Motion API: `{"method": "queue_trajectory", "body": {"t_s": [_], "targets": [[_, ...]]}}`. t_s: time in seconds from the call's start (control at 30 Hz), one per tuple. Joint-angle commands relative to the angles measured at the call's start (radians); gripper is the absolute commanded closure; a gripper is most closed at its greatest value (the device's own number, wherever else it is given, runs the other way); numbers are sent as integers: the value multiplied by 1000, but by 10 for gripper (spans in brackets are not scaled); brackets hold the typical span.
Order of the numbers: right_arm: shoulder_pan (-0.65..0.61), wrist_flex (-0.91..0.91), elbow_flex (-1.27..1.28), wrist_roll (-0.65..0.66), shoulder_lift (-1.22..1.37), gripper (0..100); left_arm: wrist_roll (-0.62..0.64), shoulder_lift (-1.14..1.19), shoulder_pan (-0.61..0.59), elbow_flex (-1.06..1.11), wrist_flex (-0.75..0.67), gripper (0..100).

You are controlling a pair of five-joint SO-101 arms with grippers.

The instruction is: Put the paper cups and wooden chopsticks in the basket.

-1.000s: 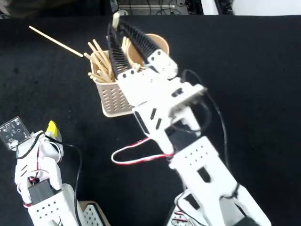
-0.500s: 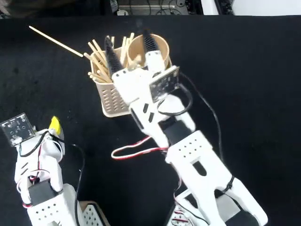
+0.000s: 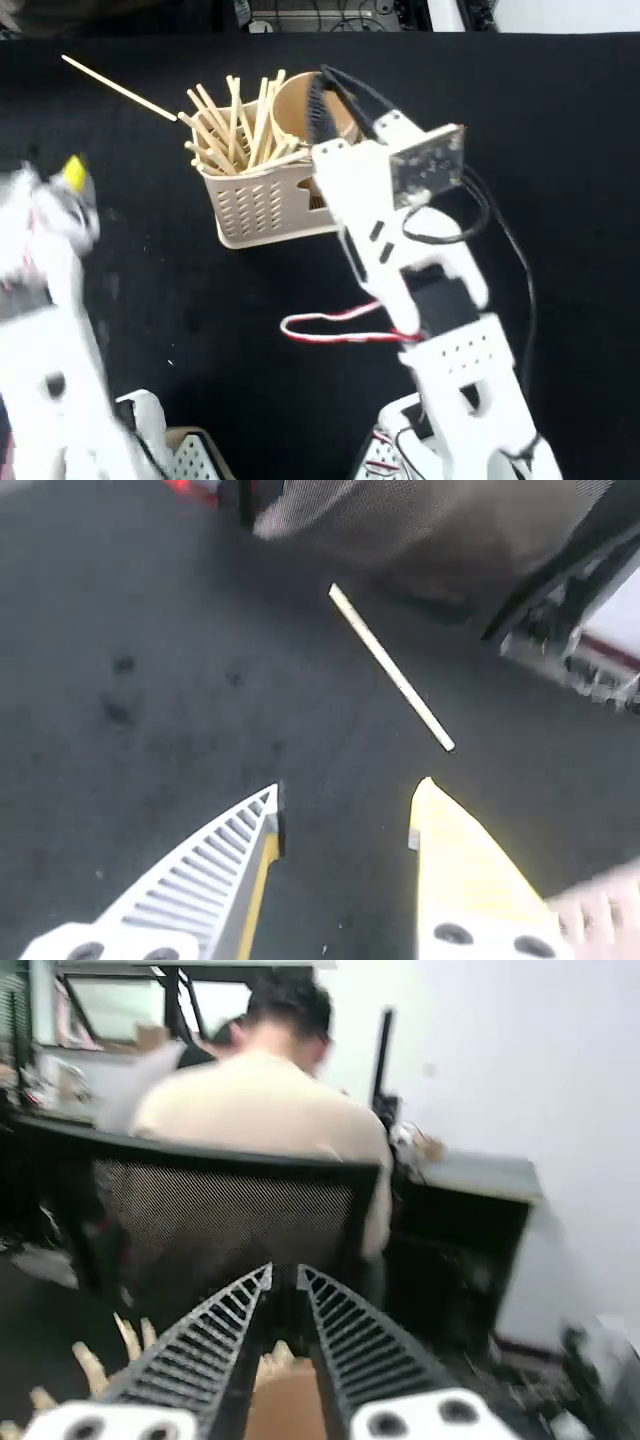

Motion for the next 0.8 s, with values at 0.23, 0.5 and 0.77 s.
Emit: {"method": "queue_trajectory", "body": {"t_s": [0.23, 0.5, 0.77], "targets": [[293, 436, 166, 3, -231, 986, 210, 1478, 128, -1586, 376, 783], [250, 483, 536, -2, -406, 986, 206, 2173, 182, -2468, 321, 783], [152, 387, 788, 6, -677, 986, 207, 2180, 200, -2258, 87, 783]]}}
